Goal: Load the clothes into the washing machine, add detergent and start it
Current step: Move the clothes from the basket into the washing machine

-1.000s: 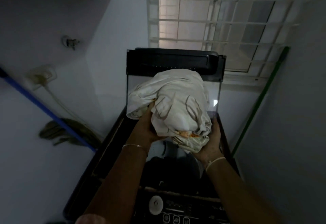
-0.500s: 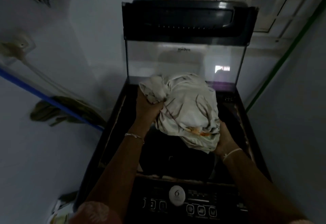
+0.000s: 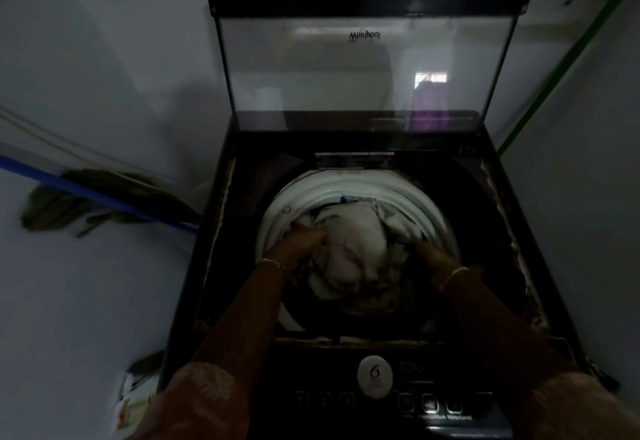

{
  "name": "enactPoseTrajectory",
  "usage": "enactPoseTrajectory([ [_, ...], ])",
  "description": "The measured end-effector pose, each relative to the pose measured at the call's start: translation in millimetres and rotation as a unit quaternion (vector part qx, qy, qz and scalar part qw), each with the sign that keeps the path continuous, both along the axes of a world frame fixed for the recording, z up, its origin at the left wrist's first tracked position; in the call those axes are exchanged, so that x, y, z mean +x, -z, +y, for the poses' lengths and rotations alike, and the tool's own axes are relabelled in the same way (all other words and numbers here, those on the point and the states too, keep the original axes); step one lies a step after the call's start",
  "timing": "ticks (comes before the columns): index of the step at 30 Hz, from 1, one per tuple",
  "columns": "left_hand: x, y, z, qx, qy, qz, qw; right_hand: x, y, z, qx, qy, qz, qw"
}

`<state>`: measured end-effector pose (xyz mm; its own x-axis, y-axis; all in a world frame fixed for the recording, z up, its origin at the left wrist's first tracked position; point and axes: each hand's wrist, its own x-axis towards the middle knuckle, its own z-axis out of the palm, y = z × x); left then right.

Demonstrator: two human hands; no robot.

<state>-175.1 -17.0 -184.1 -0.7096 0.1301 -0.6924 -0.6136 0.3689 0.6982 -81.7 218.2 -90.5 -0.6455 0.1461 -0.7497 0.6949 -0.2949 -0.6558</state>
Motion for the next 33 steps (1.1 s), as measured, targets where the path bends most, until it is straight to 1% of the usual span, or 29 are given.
enactPoseTrajectory([
  [1, 4, -6, 0, -0.013, 0.023, -0.005, 1.000, -2, 3, 0, 0.000, 0.006, 0.010, 1.000],
  [3, 20, -40, 6, -0.020, 0.046, 0.004, 0.999, -5, 6, 2, -0.010, 0.009, 0.021, 1.000],
  [6, 36, -67, 17, -0.035, 0.044, 0.012, 0.998, -3, -4, -3, -0.057, 0.015, 0.022, 0.998],
  [8, 40, -77, 24, -0.044, 0.042, 0.021, 0.998, -2, -9, -3, -0.060, 0.018, 0.032, 0.998],
  [10, 41, -90, 35, -0.030, 0.048, 0.046, 0.997, 0, -18, -1, -0.049, 0.027, 0.028, 0.998],
  [12, 43, -110, 49, 0.001, 0.047, 0.068, 0.997, 3, -29, 6, -0.068, 0.058, 0.039, 0.995],
  [14, 47, -133, 69, 0.035, 0.045, 0.097, 0.994, 9, -46, 16, -0.099, 0.074, 0.074, 0.990],
  [17, 58, -167, 107, 0.070, 0.070, 0.120, 0.988, 23, -75, 40, -0.096, 0.072, 0.126, 0.985],
  [21, 80, -196, 167, 0.111, 0.124, 0.147, 0.975, 58, -100, 90, -0.097, 0.117, 0.181, 0.972],
  [24, 106, -205, 221, 0.130, 0.171, 0.144, 0.966, 94, -109, 136, -0.104, 0.171, 0.210, 0.957],
  [26, 127, -207, 258, 0.136, 0.202, 0.137, 0.960, 123, -111, 167, -0.091, 0.202, 0.219, 0.950],
  [29, 162, -204, 313, 0.142, 0.250, 0.122, 0.950, 168, -111, 208, -0.064, 0.240, 0.223, 0.943],
  [33, 210, -192, 377, 0.141, 0.303, 0.089, 0.938, 219, -98, 260, -0.053, 0.293, 0.207, 0.932],
])
